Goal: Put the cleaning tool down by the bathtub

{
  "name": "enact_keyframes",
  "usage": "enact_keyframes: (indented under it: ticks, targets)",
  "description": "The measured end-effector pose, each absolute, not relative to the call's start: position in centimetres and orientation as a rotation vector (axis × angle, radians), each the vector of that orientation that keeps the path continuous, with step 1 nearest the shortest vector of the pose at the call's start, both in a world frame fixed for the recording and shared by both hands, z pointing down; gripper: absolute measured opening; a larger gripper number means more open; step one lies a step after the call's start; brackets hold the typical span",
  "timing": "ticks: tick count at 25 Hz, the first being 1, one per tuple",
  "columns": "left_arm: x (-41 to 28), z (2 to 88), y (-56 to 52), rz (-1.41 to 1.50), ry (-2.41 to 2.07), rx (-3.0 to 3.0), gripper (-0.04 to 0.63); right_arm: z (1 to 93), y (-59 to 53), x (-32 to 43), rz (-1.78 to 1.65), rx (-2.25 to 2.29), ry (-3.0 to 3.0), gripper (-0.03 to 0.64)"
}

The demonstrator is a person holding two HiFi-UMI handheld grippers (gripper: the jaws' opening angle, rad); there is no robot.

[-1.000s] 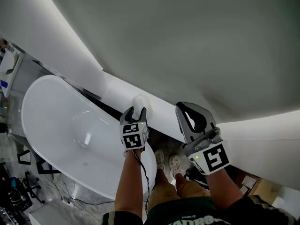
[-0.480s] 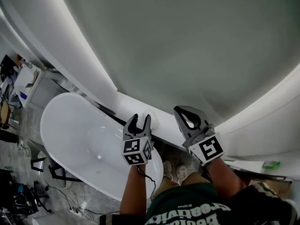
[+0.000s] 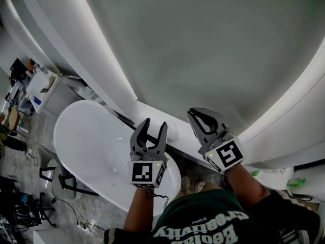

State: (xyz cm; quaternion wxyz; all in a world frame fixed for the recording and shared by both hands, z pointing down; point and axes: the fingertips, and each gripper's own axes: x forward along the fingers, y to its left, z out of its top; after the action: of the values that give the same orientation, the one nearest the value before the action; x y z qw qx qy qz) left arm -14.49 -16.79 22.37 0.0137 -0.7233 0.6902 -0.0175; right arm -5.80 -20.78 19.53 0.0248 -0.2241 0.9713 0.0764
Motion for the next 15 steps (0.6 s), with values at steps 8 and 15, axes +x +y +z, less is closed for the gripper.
enact_keyframes:
  ticks: [8, 15]
  targets:
    - [-13.5, 17.0, -13.3, -0.019, 2.013, -2.181, 0.209, 16.6, -19.2, -6.0, 0.318, -0.633, 2.959, 0.018]
    - [-13.0, 15.2, -11.0, -0.071, 1.967, -2.089, 0.136, 15.4, -17.4, -5.9, 0.358, -0.584, 2.924, 0.018]
